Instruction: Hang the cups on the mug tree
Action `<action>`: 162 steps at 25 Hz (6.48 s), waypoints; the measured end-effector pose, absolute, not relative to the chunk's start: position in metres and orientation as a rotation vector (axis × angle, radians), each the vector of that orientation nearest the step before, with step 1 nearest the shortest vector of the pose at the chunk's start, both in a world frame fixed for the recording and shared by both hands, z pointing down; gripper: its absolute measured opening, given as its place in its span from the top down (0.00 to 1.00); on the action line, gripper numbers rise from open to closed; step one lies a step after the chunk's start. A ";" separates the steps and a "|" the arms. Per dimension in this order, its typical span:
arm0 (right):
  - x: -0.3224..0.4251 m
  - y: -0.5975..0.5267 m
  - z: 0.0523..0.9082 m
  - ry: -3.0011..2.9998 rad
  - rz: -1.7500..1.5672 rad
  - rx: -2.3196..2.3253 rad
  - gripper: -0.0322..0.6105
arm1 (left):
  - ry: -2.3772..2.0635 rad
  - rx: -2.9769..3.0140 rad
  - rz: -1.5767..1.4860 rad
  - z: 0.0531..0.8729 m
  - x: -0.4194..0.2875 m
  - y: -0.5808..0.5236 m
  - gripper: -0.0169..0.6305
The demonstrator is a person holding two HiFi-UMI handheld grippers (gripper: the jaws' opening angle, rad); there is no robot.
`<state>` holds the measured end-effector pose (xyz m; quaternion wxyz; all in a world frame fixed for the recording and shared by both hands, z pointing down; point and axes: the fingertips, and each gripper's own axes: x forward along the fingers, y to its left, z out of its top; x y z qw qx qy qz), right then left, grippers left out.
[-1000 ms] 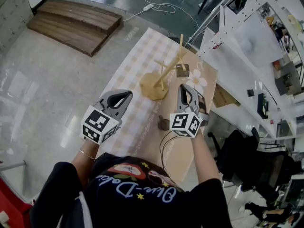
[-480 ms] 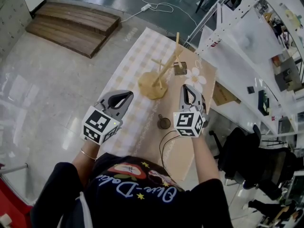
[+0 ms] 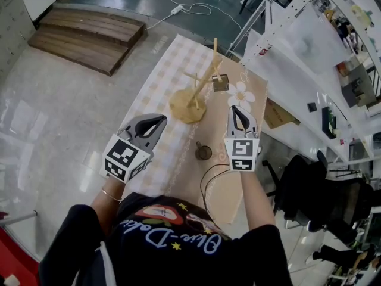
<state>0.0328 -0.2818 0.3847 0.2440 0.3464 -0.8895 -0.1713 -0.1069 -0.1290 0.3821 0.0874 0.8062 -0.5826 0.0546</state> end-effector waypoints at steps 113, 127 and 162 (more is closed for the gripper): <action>0.111 -0.145 0.475 -2.550 0.362 1.138 0.93 | -0.781 2.917 0.445 0.499 0.008 -0.155 0.82; 0.104 -0.143 0.492 -2.514 0.421 1.171 0.93 | -0.685 2.916 0.555 0.533 0.012 -0.164 0.82; 0.113 -0.142 0.527 -2.370 0.496 1.234 0.93 | -0.394 2.920 0.850 0.570 0.038 -0.165 0.81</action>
